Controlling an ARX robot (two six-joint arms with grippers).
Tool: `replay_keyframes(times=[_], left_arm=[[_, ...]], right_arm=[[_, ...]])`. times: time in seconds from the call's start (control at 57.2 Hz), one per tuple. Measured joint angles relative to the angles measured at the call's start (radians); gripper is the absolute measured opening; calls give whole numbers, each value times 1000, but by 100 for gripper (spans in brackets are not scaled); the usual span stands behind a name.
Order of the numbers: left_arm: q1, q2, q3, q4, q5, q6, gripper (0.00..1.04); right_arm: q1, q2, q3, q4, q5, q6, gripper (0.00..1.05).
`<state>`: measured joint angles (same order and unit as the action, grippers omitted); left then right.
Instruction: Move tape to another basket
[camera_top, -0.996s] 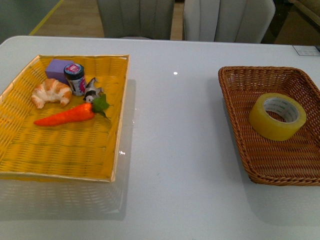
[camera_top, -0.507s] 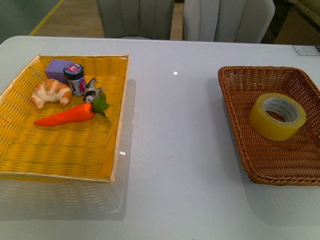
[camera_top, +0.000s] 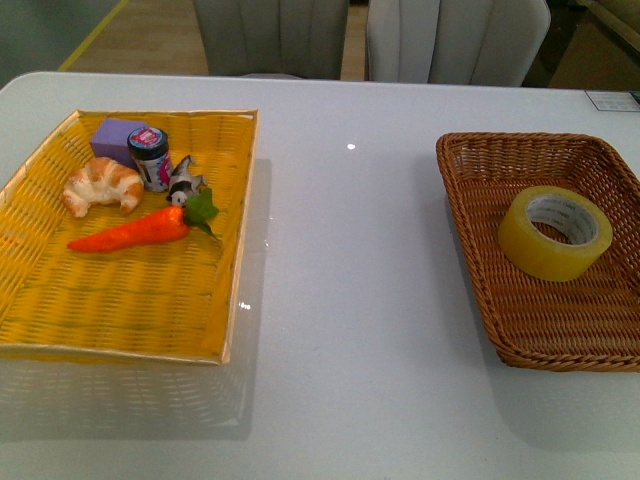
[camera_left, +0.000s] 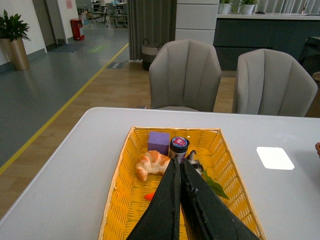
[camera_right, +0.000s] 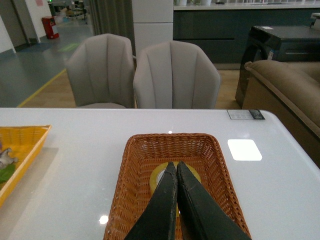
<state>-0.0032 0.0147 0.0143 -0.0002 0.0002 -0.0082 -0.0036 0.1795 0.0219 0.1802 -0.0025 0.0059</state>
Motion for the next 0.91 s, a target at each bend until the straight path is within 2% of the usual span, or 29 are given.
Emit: replay_keyframes(times=[0.105, 0.402, 0.472, 0.734, 0.891, 0.908], left_arm=[[0, 0, 0, 0, 0, 0, 2], [0, 0, 0, 0, 0, 0, 2], [0, 0, 0, 0, 0, 0, 2], [0, 0, 0, 0, 0, 0, 50], [0, 0, 0, 0, 0, 0, 84], [0, 0, 0, 0, 0, 0, 85]], right_arm=[[0, -145, 1, -168, 3, 0, 2], [2, -173, 1, -178, 3, 0, 2], [2, -173, 1, -179, 3, -2, 14], [2, -173, 1, -179, 3, -2, 62], [2, -173, 1, -179, 3, -2, 95], [2, -173, 1, -179, 3, -1, 97]])
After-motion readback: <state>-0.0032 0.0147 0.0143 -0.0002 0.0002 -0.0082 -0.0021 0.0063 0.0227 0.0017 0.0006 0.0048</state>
